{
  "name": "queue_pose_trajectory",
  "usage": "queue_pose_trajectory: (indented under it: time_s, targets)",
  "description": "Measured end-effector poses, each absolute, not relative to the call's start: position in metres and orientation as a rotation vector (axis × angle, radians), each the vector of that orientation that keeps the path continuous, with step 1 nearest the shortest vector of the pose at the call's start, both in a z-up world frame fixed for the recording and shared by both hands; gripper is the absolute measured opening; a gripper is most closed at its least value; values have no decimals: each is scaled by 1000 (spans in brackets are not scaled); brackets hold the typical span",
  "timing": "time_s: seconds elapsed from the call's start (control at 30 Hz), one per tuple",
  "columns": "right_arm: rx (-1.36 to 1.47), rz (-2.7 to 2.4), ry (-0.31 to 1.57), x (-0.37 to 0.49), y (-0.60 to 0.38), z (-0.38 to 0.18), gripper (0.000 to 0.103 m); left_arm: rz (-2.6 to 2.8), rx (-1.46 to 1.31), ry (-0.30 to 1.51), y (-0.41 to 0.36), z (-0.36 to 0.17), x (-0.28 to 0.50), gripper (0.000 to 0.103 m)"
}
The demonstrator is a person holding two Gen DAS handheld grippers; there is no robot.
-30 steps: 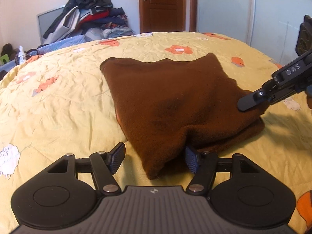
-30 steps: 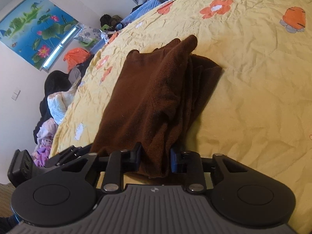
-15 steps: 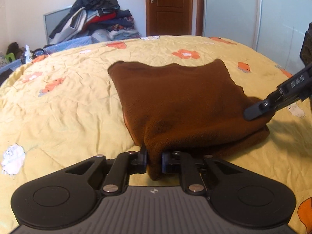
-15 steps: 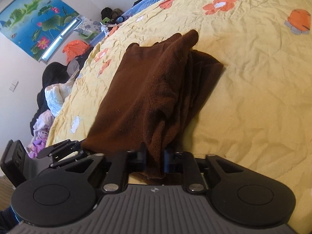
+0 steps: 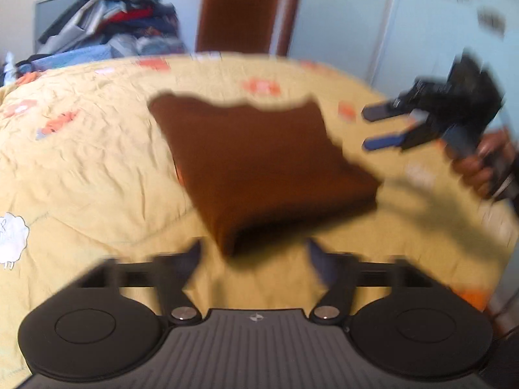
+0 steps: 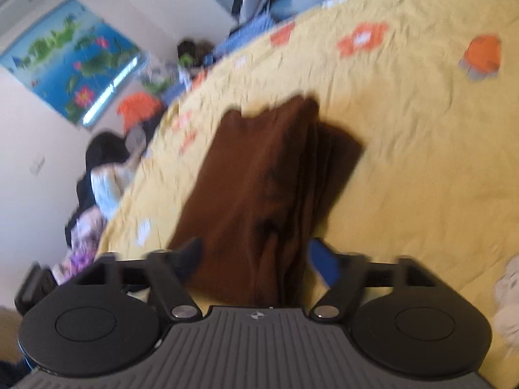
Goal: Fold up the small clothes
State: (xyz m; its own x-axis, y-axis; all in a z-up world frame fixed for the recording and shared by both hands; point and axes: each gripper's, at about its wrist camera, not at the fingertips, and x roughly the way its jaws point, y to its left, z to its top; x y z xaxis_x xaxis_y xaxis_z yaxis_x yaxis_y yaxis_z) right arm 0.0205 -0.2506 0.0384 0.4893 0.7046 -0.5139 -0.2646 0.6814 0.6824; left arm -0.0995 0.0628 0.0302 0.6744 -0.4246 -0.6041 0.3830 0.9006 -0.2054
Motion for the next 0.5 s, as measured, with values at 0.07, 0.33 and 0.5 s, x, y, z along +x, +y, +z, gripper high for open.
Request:
queue_pose_trajectory:
  time_s: [0.07, 0.33, 0.5]
  targets:
    - [609, 599, 834, 39, -252, 43, 83, -428, -129, 646, 65, 36, -91, 88]
    - [312, 450, 897, 124, -197, 17, 18, -456, -91, 772, 7, 3, -32, 86]
    - [372, 436, 891, 119, -214, 16, 31, -459, -115, 702, 21, 13, -55, 86]
